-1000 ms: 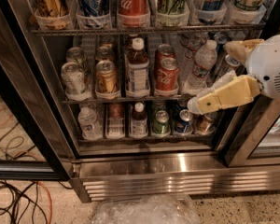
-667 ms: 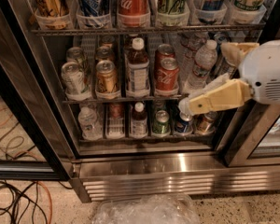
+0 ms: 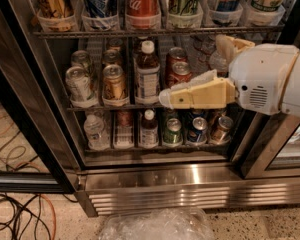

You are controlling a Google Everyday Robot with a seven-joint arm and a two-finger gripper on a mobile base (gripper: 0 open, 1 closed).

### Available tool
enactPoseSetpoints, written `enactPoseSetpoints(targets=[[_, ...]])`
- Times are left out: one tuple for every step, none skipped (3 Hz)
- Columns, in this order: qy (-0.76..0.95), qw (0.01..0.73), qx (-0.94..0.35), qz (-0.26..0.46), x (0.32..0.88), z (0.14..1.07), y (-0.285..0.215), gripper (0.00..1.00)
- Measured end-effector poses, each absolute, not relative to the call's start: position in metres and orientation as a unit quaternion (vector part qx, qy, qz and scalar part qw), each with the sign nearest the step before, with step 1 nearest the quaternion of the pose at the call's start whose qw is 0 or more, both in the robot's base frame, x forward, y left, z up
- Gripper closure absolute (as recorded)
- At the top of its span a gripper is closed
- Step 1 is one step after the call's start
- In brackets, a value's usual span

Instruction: Pick pepsi can from top shelf of fridge

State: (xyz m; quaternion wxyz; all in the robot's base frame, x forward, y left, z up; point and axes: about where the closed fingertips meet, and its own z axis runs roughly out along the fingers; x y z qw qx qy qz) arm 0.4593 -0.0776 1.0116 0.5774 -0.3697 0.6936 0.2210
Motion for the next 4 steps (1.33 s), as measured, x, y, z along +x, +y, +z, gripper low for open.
enactPoseSetpoints(targets=[[0.672,0.611,-0.346,0.237,0.466,1.024,-0.049,0.0],[0.653,0.642,-0.32,0.242,0.481,1.023,-0.03,0.0],[0.634,0.653,-0.346,0.228,0.478,1.029,-0.01,0.0],[0.634,0.653,-0.346,0.228,0.478,1.029,-0.01,0.0]])
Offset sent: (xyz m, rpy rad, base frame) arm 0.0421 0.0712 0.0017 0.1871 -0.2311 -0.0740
